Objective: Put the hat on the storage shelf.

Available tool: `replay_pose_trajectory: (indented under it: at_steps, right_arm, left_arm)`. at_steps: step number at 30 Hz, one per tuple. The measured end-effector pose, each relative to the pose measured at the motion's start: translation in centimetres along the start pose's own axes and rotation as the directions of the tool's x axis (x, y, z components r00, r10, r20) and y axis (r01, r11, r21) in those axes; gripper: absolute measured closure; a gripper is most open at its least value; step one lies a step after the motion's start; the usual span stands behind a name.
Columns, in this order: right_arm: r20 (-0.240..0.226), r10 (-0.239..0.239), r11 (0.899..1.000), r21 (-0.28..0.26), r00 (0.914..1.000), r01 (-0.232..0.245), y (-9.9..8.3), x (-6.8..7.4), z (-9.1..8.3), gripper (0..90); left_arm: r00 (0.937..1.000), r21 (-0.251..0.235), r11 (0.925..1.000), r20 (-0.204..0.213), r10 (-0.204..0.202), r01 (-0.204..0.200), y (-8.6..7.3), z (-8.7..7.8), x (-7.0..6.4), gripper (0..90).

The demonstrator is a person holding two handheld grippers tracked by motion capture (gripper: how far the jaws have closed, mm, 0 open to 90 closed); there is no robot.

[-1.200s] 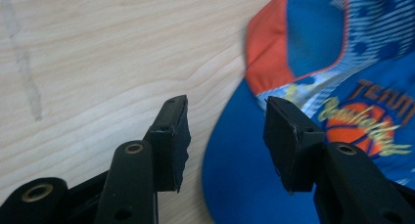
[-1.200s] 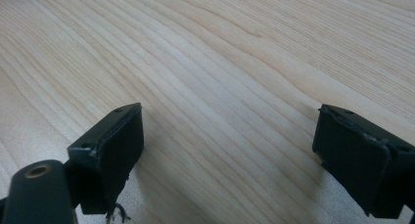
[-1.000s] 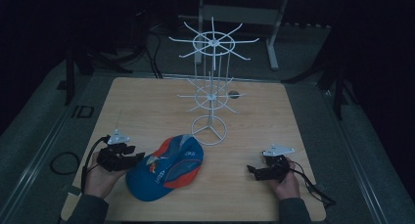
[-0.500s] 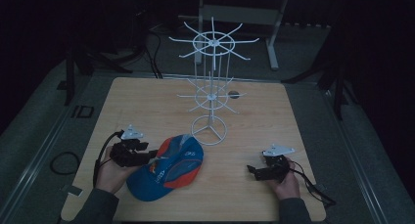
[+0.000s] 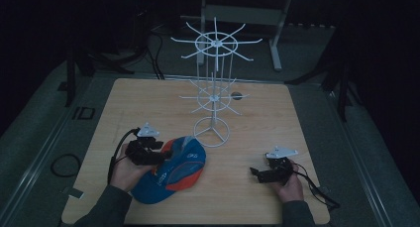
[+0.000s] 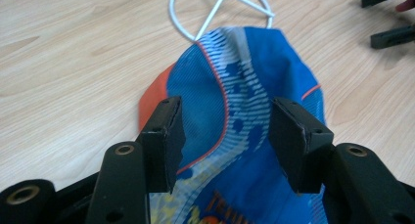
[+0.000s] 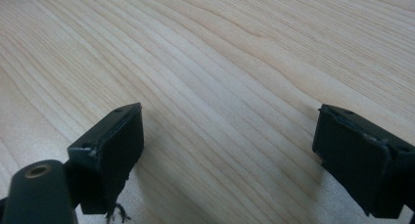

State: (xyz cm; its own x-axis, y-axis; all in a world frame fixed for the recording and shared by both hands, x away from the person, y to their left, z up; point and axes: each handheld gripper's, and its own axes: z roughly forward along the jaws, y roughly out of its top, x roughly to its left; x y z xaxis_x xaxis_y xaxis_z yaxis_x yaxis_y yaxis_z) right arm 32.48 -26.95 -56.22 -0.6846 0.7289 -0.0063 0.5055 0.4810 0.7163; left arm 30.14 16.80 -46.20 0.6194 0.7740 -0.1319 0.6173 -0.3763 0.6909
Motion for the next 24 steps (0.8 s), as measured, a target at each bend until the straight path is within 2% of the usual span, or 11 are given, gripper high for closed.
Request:
replay_pose_trajectory:
  at_steps: [9, 11, 14, 18, 22, 23, 24]
  right_arm:
    - [0.0, 0.002, 1.0, 0.0, 1.0, -0.002, 0.0, 0.0, 0.0, 11.5]
    - [0.0, 0.003, 1.0, 0.0, 1.0, -0.003, 0.0, 0.0, 0.0, 11.5]
    - [-0.001, 0.002, 1.0, 0.0, 1.0, -0.002, 0.0, 0.0, 0.0, 11.5]
    - [-0.001, 0.002, 1.0, 0.0, 1.0, -0.002, 0.0, 0.0, 0.0, 11.5]
    - [-0.001, 0.002, 1.0, 0.0, 1.0, -0.002, 0.0, 0.1, 0.0, 11.5]
    - [-0.002, 0.001, 1.0, 0.0, 1.0, -0.001, 0.0, 0.1, 0.0, 11.5]
    - [-0.002, 0.001, 1.0, 0.0, 1.0, -0.001, 0.0, 0.1, 0.0, 11.5]
  left_arm:
    - [0.9988, 0.014, 0.9992, 0.032, 0.037, -0.037, 1.4, 1.4, -1.7, 47.7]
    - [0.9979, 0.036, 0.9976, 0.031, 0.057, -0.058, 1.7, 2.2, -2.1, 47.7]
    - [0.9974, 0.062, 0.9958, 0.032, 0.064, -0.066, 2.1, 3.0, -2.5, 47.7]
    - [0.9967, 0.101, 0.9916, 0.019, 0.08, -0.081, 2.4, 4.0, -2.8, 47.7]
    - [0.9957, 0.174, 0.9803, 0.016, 0.092, -0.093, 2.7, 5.6, -3.0, 47.2]
    - [0.9957, 0.174, 0.9803, 0.016, 0.092, -0.093, 2.7, 5.6, -3.0, 47.2]
    - [0.9962, 0.203, 0.9753, 0.017, 0.086, -0.087, 2.7, 6.2, -2.8, 47.1]
